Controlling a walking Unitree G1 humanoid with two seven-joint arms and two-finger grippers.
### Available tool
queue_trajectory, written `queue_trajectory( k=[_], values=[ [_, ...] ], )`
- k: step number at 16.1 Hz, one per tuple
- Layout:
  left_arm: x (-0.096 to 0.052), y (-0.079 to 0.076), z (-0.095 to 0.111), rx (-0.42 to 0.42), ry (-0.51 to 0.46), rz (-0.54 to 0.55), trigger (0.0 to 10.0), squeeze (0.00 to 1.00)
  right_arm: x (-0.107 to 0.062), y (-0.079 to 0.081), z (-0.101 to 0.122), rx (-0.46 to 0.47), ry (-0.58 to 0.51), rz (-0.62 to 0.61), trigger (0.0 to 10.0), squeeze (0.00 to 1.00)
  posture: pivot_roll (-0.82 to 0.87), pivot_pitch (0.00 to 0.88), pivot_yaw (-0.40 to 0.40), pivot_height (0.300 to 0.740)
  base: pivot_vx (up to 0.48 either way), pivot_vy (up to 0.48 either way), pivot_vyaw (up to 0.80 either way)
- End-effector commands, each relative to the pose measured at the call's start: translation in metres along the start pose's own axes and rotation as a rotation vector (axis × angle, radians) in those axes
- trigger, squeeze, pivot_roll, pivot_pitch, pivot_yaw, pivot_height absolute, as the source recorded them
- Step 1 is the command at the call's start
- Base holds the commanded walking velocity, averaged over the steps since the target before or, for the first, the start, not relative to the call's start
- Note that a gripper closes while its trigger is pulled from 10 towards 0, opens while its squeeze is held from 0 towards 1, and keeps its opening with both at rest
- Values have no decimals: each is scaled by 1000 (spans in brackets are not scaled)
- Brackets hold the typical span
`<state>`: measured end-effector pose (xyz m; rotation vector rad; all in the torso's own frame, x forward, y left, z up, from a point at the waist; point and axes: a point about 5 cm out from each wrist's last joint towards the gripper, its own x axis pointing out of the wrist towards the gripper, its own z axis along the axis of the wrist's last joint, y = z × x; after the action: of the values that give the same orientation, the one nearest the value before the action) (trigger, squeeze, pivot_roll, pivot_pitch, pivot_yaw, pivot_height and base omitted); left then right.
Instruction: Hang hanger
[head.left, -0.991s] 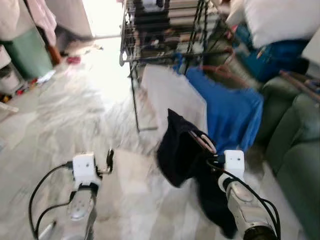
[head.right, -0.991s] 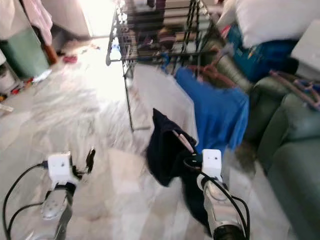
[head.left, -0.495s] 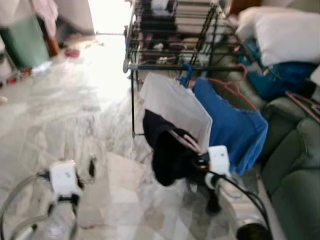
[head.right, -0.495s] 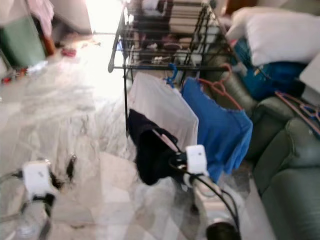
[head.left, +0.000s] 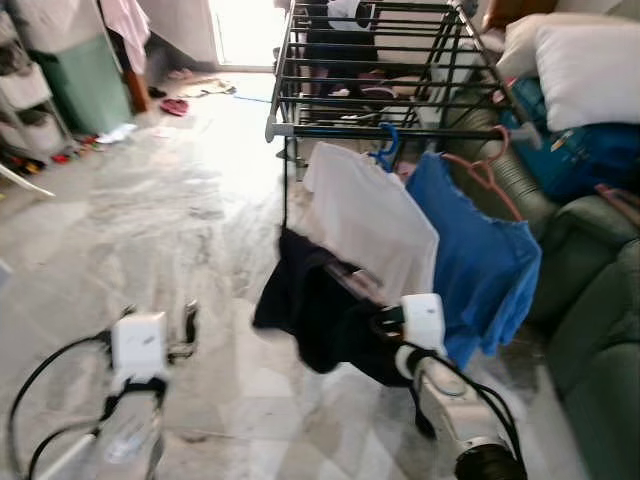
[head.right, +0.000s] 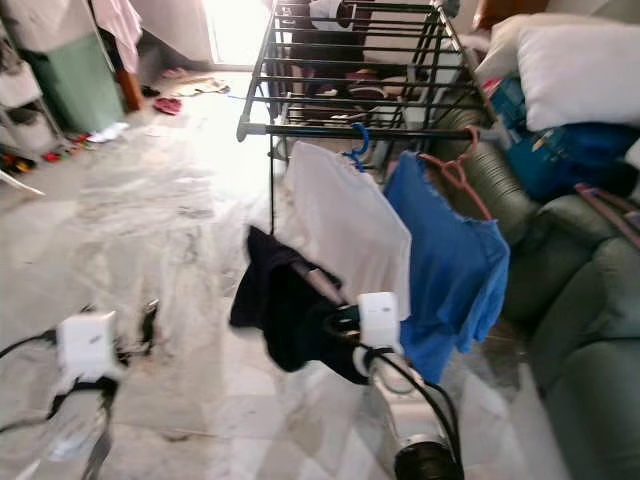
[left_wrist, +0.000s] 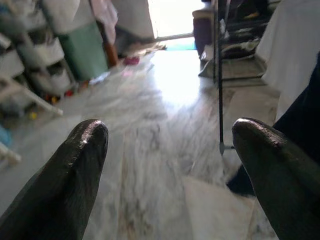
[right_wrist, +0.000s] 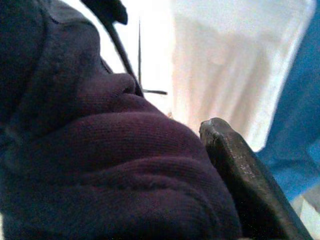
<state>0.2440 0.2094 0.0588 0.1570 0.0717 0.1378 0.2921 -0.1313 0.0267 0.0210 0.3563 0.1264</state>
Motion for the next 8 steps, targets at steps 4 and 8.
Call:
queue_trajectory(
  k=[4, 8],
  values=[
    [22, -12, 23, 11, -92, -112, 10000, 0, -10, -24, 12, 35, -104, -155, 10000, 0, -138, 0, 102, 740, 223, 0, 0],
    [24, -16, 22, 4, -85, -127, 10000, 0, -10, -25, 13, 48, -104, -152, 10000, 0, -157, 0, 109, 740, 406, 0, 100]
  ],
)
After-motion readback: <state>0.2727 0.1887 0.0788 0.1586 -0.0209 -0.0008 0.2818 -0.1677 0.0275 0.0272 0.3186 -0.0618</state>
